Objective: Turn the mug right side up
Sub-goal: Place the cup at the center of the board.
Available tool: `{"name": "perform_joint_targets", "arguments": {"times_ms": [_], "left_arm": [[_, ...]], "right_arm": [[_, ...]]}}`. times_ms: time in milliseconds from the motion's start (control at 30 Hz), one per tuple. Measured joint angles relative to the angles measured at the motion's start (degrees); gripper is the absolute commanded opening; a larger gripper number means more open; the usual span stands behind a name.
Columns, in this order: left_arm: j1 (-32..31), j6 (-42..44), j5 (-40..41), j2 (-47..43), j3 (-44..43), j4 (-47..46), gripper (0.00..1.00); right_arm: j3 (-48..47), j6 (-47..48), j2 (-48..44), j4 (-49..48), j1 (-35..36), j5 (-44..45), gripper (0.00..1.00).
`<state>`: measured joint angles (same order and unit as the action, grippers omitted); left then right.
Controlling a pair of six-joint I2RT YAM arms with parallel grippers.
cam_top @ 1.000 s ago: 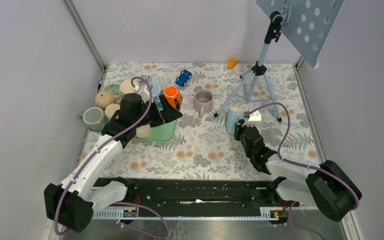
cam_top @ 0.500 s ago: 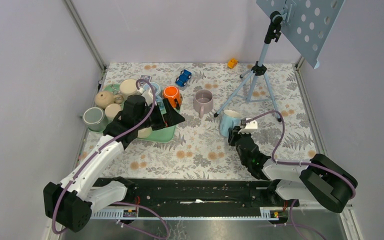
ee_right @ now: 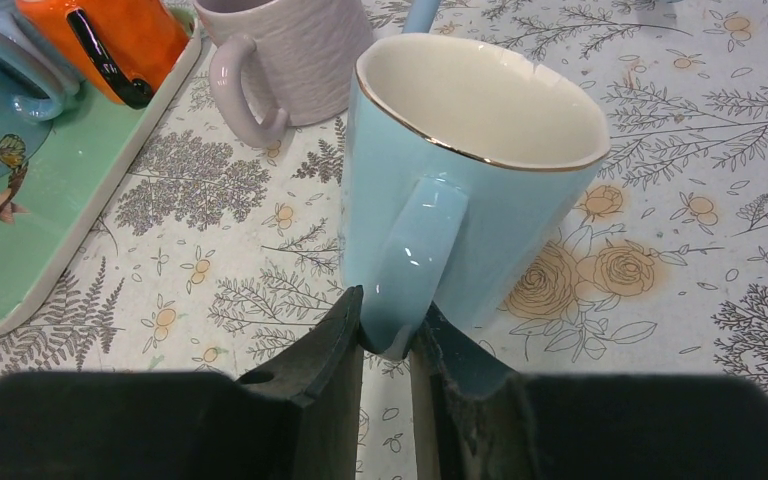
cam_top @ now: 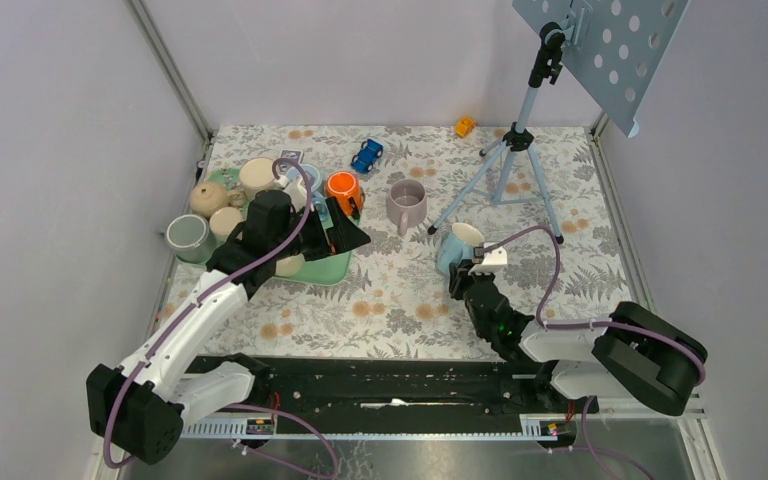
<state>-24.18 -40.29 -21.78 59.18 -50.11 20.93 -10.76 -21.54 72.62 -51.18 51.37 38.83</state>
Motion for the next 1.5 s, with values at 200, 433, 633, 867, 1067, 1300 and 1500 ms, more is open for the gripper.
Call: {"name": "perform_joint_targets", "arguments": {"times_ms": [200,433,633,867,1067,1300,1500], "left_arm": [[0.0,0.0,0.0,-0.6,0.0,0.0,0.99],[-0.1,0.0,0.0,-1.0,0.0,0.0,0.99],[-0.1,0.0,0.0,-1.1,0.1,0.0,0.99],[-0.1,0.5,0.0,-1.5,0.8,0.1,0.99],[-0.1,0.9,0.0,-1.7,0.8,0.0,0.99],[-0.1,1.0,0.0,-1.7,0.8,0.0,0.99],[-0.1,1.0,0.0,-1.8,1.0,0.1,0.99]], "right_arm": [[-1.6,-0.4,2.9,-0.6,0.9,1.2,0.1],[-5.0,-0.6,7.3,-0.3,1.9,3.4,0.06],[-8.6,-0.4,11.2,1.5,4.3,7.0,0.03],[-13.6,-0.4,15.0,7.1,7.0,11.8,0.02],[-16.8,-1.5,17.1,11.2,7.7,14.4,0.01],[-21.1,-4.5,18.6,19.2,8.1,16.8,0.0],[-22.5,-7.2,19.1,23.6,8.3,18.3,0.0]]}}
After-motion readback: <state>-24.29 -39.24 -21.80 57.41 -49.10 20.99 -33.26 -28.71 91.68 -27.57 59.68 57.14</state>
